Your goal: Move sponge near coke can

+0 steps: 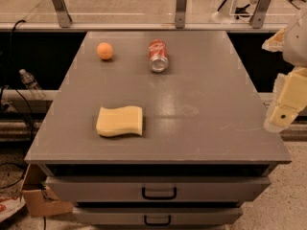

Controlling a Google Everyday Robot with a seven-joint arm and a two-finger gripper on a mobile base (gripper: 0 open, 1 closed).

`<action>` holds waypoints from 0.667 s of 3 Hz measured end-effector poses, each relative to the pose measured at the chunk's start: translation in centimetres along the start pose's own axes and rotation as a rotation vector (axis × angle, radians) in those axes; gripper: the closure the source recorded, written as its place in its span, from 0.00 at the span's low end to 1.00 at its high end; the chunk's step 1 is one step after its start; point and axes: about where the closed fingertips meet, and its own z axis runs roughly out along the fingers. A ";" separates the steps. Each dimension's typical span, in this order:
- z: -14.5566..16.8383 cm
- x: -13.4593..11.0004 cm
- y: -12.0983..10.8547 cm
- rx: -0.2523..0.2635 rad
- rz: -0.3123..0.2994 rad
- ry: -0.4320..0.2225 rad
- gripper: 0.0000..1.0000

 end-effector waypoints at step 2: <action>1.7 -0.7 0.5 -0.054 0.006 -0.076 0.00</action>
Offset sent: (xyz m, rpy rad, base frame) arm 0.0050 0.0398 -0.0636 0.3400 0.1536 0.0996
